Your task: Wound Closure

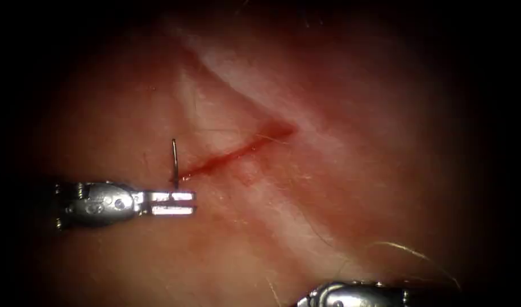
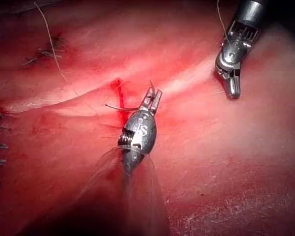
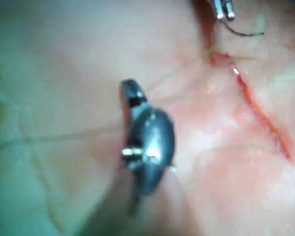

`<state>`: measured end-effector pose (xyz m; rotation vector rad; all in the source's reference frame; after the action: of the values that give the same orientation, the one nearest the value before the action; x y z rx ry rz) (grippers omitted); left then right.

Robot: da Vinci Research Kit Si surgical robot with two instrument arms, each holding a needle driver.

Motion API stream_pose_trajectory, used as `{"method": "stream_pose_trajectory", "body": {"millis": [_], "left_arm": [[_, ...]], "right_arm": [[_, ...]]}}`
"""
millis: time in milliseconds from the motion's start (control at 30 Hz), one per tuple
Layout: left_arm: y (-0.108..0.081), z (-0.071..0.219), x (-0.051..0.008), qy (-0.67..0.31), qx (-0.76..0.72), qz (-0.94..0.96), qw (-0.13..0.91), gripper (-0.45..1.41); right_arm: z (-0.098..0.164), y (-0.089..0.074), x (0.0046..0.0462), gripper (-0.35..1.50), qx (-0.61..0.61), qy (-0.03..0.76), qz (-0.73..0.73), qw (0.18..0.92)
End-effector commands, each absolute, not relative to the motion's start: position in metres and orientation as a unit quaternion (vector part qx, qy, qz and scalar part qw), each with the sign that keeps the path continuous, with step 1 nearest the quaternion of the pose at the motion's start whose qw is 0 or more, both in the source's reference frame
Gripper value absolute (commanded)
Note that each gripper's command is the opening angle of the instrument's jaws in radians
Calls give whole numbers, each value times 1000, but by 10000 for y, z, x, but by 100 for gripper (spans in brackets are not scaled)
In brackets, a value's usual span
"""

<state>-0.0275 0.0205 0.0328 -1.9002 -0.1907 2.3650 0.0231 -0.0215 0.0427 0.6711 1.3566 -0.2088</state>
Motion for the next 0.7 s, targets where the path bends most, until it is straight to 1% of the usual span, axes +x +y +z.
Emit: {"method": "stream_pose_trajectory", "body": {"millis": [33, 700], "left_arm": [[204, 334, -281, -63, -625, 777, 50, -45], [202, 336, -284, -62, -623, 778, 50, -45]], "right_arm": [[427, -224, 234, -35, 308, 614, -96, 720], [414, -248, 217, -35, 343, 589, -138, 718]]}}
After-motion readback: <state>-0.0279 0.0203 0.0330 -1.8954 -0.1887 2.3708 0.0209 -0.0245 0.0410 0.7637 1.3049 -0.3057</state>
